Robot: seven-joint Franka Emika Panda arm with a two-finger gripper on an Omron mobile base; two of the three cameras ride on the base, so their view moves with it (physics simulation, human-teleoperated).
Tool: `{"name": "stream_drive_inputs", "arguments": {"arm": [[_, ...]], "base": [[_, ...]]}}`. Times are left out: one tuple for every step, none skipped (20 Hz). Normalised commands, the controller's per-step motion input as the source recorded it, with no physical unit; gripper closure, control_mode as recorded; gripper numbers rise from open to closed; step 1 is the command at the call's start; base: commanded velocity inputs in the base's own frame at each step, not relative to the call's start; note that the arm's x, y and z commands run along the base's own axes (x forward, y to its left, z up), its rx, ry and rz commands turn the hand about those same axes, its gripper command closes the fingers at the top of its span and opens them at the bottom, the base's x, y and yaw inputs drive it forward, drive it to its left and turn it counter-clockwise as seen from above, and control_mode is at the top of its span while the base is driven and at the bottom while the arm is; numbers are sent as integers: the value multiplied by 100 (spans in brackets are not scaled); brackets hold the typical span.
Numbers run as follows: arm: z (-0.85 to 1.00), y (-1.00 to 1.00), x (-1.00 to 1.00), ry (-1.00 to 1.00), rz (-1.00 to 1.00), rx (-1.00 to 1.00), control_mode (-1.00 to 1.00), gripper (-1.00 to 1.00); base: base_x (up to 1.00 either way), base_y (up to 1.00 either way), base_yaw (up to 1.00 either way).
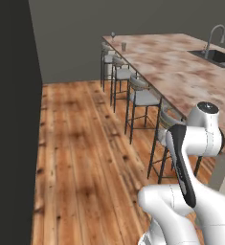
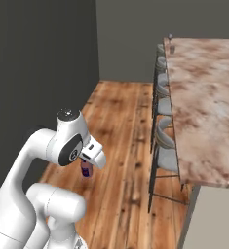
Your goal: There is a wine glass and glass cup on the dining counter. Place the wine bottle next to the wine glass and the juice bottle next to the glass cup.
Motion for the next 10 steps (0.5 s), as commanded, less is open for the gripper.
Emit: {"name": "stream_drive_inputs", "arguments": {"arm": [[0, 0, 0, 0, 0, 0, 100, 100], [0, 0, 0, 0, 0, 0, 100, 100], [0, 0, 0, 0, 0, 0, 100, 100], [0, 0, 0, 0, 0, 0, 100, 100], [0, 0, 0, 0, 0, 0, 100, 100], [0, 0, 0, 0, 0, 0, 100, 100], [0, 0, 0, 0, 0, 0, 100, 100], [0, 0, 0, 0, 0, 0, 100, 100], [0, 0, 0, 0, 0, 0, 100, 100], [0, 0, 0, 0, 0, 0, 100, 100]], "base": [[94, 40, 0], [94, 39, 0], [94, 35, 0], [94, 34, 0], [94, 33, 0], [94, 34, 0], [94, 33, 0], [94, 33, 0], [94, 33, 0], [94, 32, 0]]}}
